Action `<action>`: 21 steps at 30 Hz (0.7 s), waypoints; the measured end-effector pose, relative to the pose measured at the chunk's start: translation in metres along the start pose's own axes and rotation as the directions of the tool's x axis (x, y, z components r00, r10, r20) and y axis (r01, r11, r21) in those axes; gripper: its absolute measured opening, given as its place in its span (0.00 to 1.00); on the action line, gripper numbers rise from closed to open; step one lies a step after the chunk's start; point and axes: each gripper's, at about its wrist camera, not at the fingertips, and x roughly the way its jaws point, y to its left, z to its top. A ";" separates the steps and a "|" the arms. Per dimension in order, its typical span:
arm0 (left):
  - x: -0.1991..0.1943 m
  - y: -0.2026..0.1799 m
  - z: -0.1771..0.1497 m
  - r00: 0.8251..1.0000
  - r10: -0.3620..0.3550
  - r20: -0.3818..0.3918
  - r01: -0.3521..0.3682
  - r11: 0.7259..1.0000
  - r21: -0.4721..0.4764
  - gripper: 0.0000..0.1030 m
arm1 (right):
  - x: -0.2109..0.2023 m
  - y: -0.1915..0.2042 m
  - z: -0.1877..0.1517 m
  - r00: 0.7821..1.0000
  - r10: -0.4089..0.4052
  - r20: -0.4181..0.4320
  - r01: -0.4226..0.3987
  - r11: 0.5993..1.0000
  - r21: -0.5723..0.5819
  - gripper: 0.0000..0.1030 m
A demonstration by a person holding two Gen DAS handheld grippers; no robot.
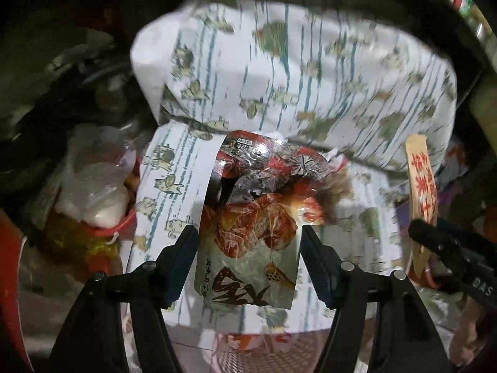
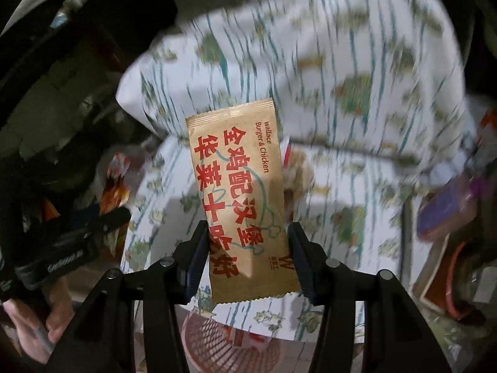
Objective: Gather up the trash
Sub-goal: 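Carry the snack bag and tan wrapper over the wastebasket and open both tools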
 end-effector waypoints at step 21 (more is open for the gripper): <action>-0.120 -0.002 -0.114 0.983 -0.007 0.182 0.007 1.000 0.004 0.67 | -0.090 0.056 -0.104 0.996 0.080 0.043 -0.075 0.991 -0.112 0.48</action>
